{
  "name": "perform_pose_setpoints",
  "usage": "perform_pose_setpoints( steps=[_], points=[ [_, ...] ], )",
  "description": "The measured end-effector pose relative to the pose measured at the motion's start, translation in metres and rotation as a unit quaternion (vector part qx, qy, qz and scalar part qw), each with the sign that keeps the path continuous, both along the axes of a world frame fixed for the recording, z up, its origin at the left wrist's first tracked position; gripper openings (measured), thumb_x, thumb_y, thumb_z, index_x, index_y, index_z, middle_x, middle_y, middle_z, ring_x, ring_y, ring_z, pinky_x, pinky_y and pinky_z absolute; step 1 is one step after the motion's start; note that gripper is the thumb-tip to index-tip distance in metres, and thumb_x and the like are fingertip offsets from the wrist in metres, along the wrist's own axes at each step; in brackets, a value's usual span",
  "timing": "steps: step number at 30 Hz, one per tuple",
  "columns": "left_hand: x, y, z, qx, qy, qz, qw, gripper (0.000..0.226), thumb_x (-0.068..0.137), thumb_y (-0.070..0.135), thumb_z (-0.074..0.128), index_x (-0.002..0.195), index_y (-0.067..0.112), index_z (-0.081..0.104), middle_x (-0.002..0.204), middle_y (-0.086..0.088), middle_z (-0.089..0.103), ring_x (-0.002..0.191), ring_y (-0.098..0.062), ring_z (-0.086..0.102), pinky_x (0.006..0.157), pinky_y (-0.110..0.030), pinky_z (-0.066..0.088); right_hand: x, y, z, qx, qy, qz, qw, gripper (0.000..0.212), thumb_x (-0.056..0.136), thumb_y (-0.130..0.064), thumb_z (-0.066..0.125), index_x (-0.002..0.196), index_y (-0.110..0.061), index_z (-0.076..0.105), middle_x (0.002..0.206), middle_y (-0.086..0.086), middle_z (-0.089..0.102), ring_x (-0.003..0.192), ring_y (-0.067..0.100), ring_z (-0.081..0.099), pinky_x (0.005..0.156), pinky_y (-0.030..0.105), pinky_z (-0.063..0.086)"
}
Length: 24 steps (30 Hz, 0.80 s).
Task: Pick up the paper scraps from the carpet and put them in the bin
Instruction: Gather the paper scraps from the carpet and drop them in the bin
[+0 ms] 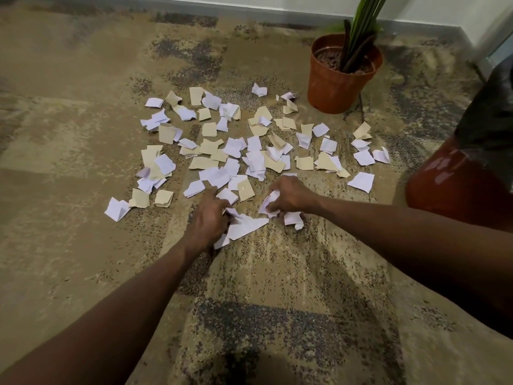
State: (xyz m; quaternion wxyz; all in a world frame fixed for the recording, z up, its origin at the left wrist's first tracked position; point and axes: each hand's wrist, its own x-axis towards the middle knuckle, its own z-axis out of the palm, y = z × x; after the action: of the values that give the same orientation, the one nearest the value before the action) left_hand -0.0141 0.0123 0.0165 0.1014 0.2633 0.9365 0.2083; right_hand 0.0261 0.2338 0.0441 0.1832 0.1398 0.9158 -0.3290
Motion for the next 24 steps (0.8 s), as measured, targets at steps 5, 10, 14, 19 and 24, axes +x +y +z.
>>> perform_pose_setpoints(
  steps=[5,10,14,19,24],
  points=[
    [-0.016,0.015,0.007,0.036,0.007,-0.006,0.999,0.013,0.077,-0.002,0.072,0.085,0.005,0.078,0.100,-0.021,0.067,0.099,-0.035,0.059,0.069,-0.028,0.031,0.004,0.016,0.006,-0.056,0.013,-0.078,0.995,0.050,0.074,-0.006,0.084,0.117,0.002,0.062,0.120,0.024,0.064,0.064,0.030,0.072,0.047,0.025,0.053],
    [-0.016,0.022,0.007,0.053,-0.013,0.069,0.996,0.011,0.082,0.009,0.069,0.084,0.011,0.080,0.085,-0.015,0.075,0.070,-0.019,0.064,0.056,-0.017,0.035,0.007,0.025,0.014,-0.089,0.017,-0.129,0.988,0.060,0.070,-0.006,0.086,0.123,0.005,0.059,0.099,0.013,0.063,0.044,0.014,0.067,0.038,0.019,0.047],
    [-0.014,0.021,0.014,0.040,-0.032,0.093,0.994,0.016,0.082,0.021,0.073,0.089,0.007,0.078,0.085,-0.016,0.074,0.077,-0.029,0.066,0.060,-0.024,0.032,0.006,0.030,0.031,-0.117,0.016,-0.155,0.981,0.054,0.070,-0.005,0.086,0.116,0.003,0.060,0.082,0.016,0.067,0.043,0.014,0.065,0.042,0.022,0.049],
    [-0.011,0.033,0.051,0.057,-0.097,0.101,0.988,0.018,0.078,0.026,0.078,0.080,0.007,0.077,0.054,0.003,0.059,0.050,-0.005,0.050,0.042,-0.020,0.031,0.005,0.036,0.073,-0.179,0.023,-0.185,0.966,0.078,0.073,0.006,0.081,0.138,0.013,0.039,0.091,0.028,0.069,0.051,0.022,0.063,0.057,0.034,0.061],
    [-0.008,0.053,0.098,0.171,-0.186,0.119,0.960,0.026,0.077,0.021,0.082,0.092,0.002,0.074,0.078,-0.014,0.073,0.059,-0.020,0.066,0.054,-0.025,0.048,0.008,0.050,0.118,-0.186,0.026,-0.204,0.961,0.069,0.074,0.007,0.080,0.131,0.016,0.043,0.078,0.019,0.065,0.049,0.019,0.059,0.057,0.031,0.059]
  ],
)
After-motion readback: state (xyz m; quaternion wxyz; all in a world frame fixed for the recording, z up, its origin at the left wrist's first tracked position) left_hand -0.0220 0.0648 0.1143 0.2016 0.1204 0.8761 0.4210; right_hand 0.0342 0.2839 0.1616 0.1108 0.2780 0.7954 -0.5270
